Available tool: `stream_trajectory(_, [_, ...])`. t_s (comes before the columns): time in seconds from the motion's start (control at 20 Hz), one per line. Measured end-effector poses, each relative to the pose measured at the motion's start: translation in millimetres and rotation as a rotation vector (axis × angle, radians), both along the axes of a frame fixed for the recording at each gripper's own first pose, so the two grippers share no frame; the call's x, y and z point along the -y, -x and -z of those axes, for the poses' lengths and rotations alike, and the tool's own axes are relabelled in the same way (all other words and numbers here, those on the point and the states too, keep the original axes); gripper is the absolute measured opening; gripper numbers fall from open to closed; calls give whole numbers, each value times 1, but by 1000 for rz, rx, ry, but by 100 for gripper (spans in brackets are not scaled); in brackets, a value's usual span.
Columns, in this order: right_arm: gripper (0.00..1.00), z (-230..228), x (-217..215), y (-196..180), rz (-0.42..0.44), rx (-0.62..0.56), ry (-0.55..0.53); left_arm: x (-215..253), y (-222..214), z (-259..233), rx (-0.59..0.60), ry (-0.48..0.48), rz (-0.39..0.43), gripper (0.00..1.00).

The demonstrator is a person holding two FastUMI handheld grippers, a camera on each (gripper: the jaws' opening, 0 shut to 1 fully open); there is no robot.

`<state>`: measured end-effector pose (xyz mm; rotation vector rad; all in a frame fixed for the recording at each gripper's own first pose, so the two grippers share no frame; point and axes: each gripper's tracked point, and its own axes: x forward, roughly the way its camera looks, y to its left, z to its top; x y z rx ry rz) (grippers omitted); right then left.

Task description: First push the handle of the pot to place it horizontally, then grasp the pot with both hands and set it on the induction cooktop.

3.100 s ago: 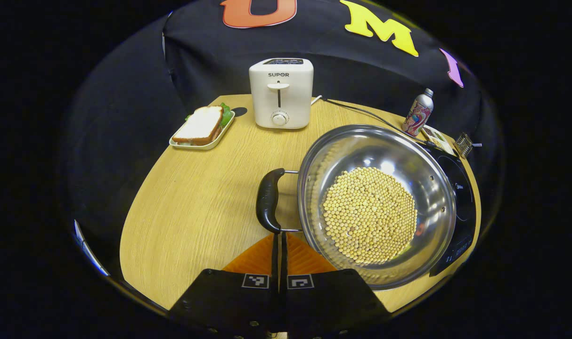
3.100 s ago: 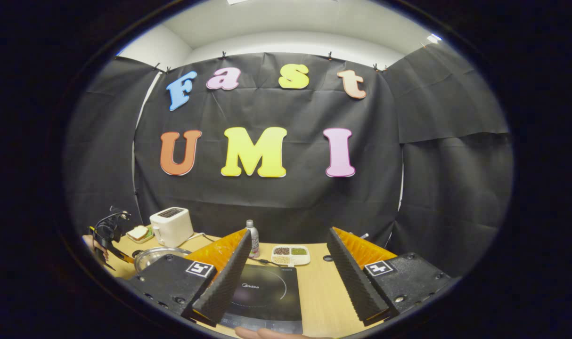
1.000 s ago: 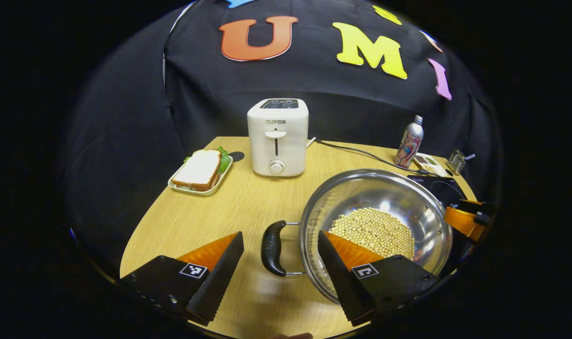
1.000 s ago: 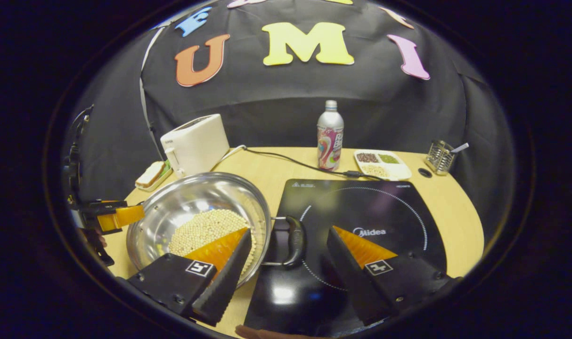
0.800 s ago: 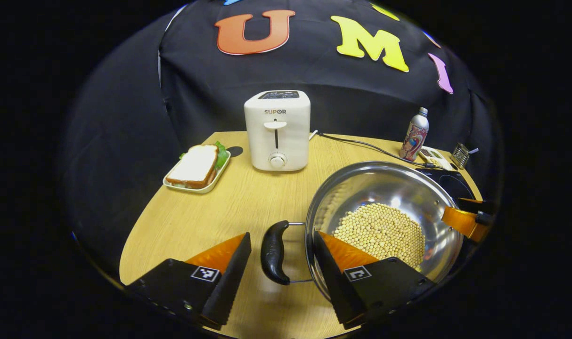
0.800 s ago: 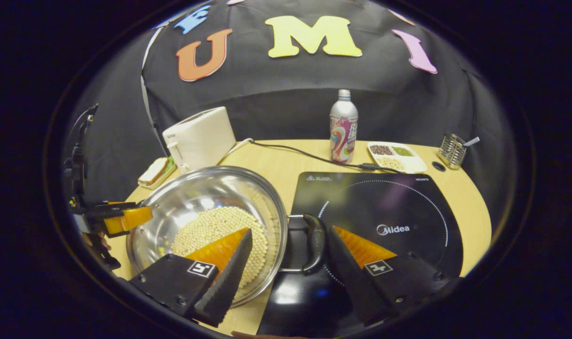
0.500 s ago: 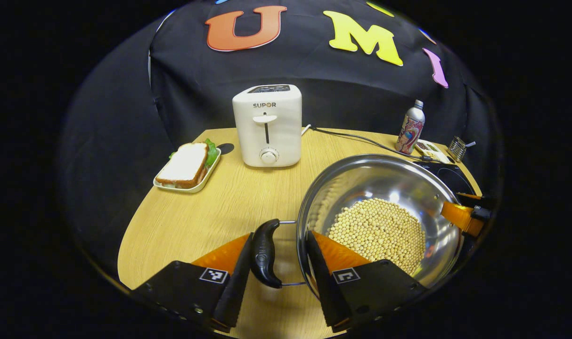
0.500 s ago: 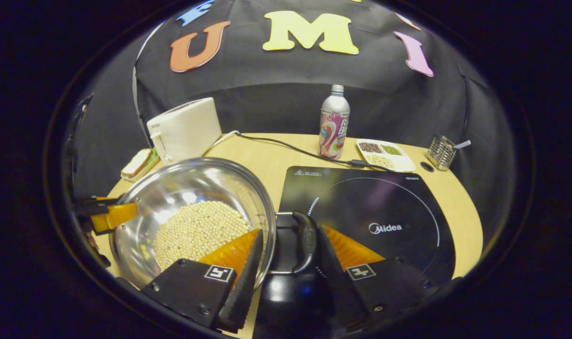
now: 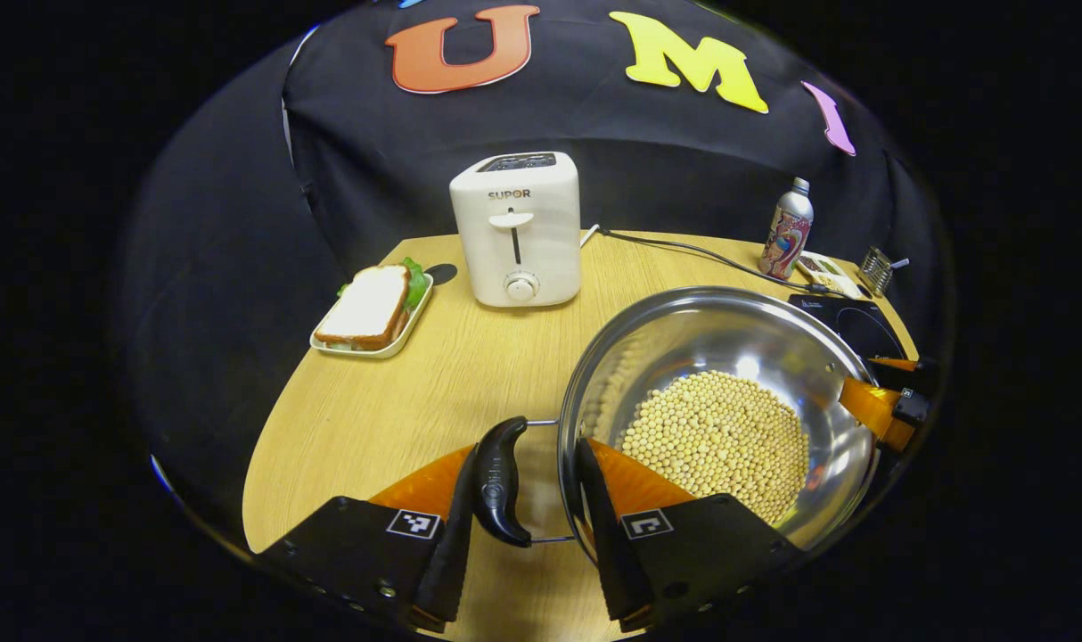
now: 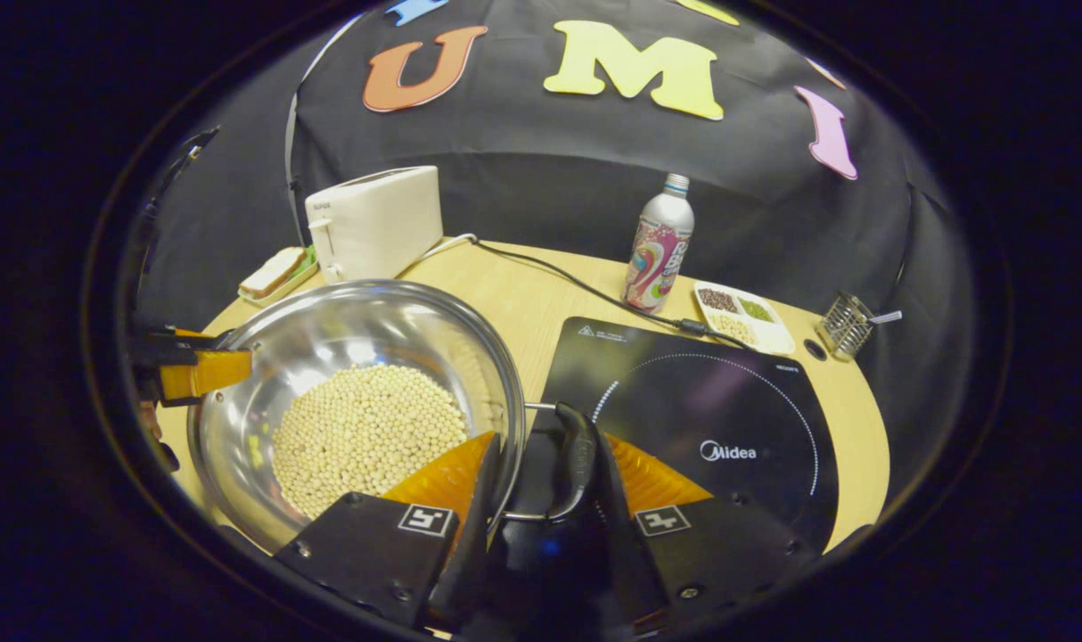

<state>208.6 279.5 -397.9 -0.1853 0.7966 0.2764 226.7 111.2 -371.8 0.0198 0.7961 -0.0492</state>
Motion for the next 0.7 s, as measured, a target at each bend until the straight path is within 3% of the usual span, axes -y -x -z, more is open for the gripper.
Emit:
stream_trajectory(0.35, [60,-59,2,11,-23,20,-50,-4,21,-50,30,-1,-13,59])
stream_trajectory(0.7, [59,-121,32,20,-25,66,-68,22,36,-103,49,10,15,58])
